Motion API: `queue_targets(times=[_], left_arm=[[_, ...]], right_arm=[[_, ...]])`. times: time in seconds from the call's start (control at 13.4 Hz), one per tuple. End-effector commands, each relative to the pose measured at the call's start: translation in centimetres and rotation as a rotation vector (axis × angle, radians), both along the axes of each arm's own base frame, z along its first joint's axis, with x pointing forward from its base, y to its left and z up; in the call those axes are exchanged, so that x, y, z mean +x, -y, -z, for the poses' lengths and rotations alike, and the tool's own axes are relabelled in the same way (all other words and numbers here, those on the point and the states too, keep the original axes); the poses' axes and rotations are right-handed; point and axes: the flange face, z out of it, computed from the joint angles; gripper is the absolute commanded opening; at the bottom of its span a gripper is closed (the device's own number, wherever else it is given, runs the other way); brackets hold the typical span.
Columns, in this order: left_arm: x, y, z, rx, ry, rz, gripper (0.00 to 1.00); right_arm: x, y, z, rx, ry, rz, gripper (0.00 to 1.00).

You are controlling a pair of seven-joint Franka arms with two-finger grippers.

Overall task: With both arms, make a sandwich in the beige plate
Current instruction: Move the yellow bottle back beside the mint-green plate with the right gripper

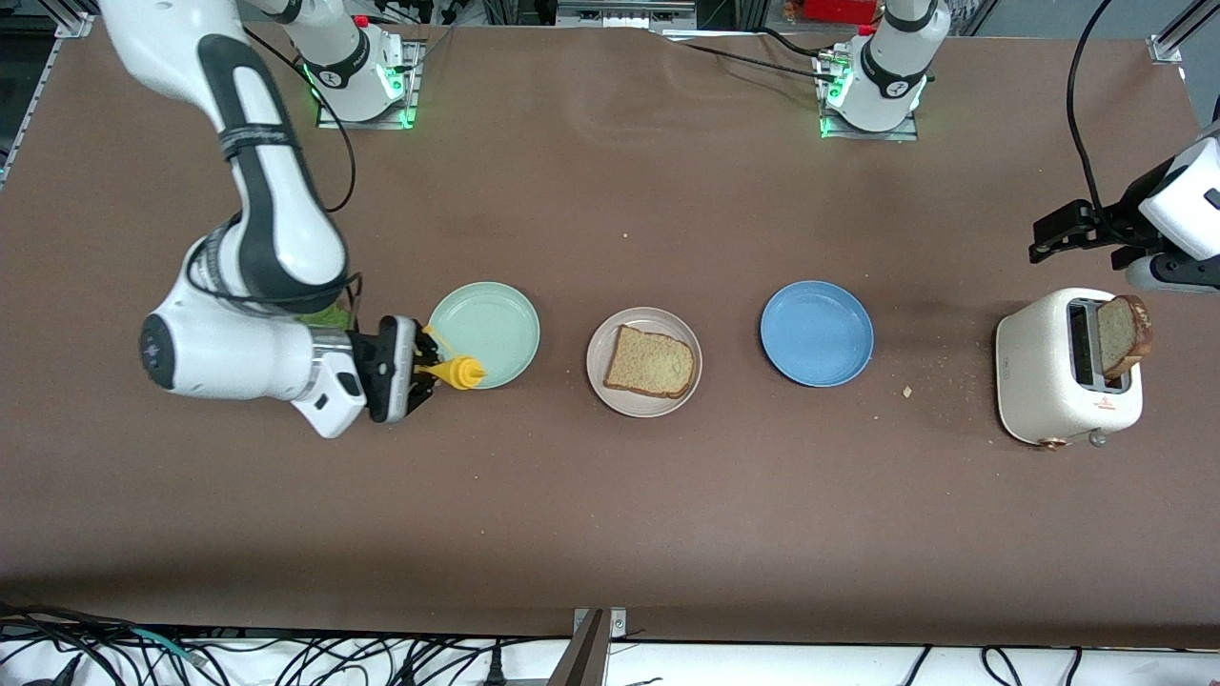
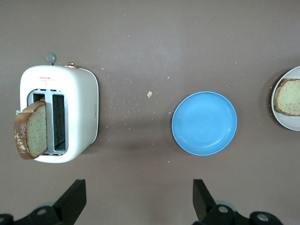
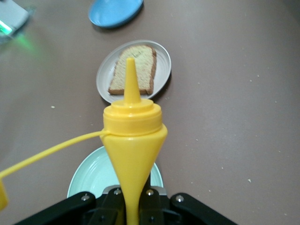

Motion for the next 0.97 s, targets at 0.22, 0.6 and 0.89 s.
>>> queue_targets(times=[0.22,0.6,0.89], left_arm=[[-0.4,-0.2,-0.8,0.019,0.015,0.002,1.00],[-0.1,-0.2,-0.5,0.020,0.018,0.002,1.00],[0.0,0.0,-0.3,0.021,0.015,0.005,1.00]], right_arm=[[-2.0,9.9,3.7,0.336,0.021,-0.069,0.00],[-5.4,16.2,11.1,0.579,0.119,-0.106,0.00],[-7.7,17.5,15.6,0.675,0.206,-0.140,0.00]])
